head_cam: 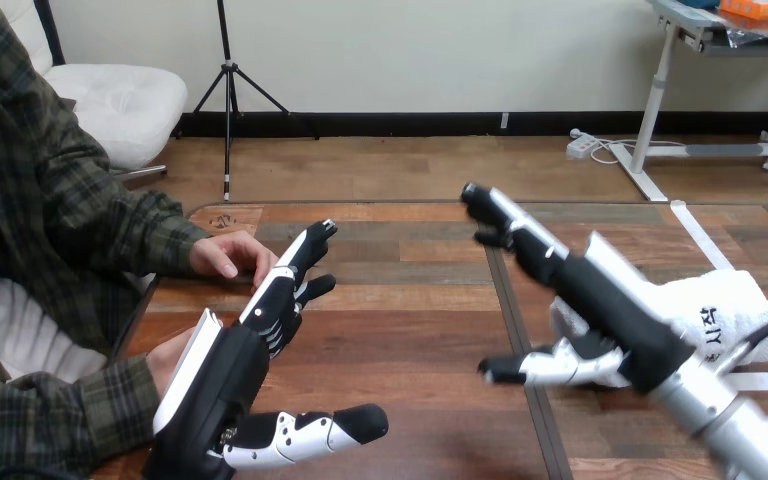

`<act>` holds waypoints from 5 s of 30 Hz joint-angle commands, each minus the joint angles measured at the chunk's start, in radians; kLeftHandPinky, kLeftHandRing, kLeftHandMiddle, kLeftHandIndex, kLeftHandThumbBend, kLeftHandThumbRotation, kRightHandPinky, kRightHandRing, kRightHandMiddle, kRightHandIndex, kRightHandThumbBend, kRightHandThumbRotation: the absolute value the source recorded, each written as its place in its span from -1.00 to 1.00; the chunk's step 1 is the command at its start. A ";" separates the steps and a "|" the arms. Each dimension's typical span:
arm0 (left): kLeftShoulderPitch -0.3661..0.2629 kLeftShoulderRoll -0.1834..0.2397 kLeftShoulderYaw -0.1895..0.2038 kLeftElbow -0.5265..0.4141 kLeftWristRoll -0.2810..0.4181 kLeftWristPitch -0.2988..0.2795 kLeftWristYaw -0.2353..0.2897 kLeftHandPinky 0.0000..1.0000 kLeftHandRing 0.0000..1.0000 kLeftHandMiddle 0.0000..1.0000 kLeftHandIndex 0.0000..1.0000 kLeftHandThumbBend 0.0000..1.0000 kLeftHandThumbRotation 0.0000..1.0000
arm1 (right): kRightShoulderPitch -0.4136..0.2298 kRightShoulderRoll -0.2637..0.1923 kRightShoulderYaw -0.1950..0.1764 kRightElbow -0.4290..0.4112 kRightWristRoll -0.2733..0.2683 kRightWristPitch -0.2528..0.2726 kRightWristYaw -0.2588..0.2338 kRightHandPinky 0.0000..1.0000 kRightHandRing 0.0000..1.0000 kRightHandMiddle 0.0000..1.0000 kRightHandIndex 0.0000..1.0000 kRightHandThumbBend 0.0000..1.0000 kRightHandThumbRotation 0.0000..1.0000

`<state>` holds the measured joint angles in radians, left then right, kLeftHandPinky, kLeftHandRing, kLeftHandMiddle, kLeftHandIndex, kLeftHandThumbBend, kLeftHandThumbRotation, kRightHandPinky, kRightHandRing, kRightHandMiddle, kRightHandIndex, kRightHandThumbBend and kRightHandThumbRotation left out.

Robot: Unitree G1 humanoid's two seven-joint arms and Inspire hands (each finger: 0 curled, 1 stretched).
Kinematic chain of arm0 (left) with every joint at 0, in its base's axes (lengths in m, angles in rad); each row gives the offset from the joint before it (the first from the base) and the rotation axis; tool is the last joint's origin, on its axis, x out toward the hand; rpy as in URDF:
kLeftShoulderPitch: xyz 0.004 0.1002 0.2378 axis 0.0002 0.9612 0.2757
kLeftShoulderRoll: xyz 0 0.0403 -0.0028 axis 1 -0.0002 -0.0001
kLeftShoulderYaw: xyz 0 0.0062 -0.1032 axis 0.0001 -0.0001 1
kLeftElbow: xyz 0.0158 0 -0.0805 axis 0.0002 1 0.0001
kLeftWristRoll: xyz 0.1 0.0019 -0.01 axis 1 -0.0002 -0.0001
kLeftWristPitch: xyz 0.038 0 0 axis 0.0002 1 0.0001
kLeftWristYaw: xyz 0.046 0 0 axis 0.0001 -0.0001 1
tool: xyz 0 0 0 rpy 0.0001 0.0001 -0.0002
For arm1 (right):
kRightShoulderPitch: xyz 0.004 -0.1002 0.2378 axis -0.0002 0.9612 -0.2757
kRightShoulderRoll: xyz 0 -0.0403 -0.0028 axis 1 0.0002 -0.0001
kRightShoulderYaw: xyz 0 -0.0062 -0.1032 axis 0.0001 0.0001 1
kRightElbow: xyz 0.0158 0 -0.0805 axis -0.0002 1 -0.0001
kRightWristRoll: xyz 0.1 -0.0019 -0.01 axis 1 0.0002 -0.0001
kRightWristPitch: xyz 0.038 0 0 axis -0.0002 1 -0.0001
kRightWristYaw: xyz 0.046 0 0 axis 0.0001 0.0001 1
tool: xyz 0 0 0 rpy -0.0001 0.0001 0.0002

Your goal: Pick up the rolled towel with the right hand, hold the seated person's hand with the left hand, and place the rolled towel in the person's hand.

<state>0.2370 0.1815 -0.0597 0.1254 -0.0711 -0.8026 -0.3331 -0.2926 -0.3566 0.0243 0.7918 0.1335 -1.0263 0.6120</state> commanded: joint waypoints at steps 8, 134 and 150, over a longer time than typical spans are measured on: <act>-0.067 -0.007 0.002 -0.002 -0.001 -0.028 0.007 0.77 0.91 0.93 0.89 1.00 -0.07 | -0.185 -0.119 -0.038 -0.058 0.057 0.099 0.084 0.92 1.00 1.00 1.00 1.00 -0.19; 0.060 -0.010 -0.029 -0.187 -0.032 0.046 -0.012 0.65 0.79 0.84 0.76 1.00 -0.27 | -0.557 -0.292 0.286 0.548 -0.657 0.474 -0.120 1.00 1.00 1.00 1.00 1.00 0.10; 0.093 -0.005 -0.028 -0.255 -0.014 0.068 0.001 0.58 0.74 0.81 0.74 1.00 -0.28 | -0.561 -0.238 0.338 0.554 -0.721 0.472 -0.231 1.00 1.00 0.99 1.00 1.00 0.14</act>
<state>0.3505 0.1695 -0.0973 -0.0514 -0.0876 -0.7344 -0.3449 -0.8323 -0.6631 0.3247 1.3210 -0.5608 -0.5502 0.3916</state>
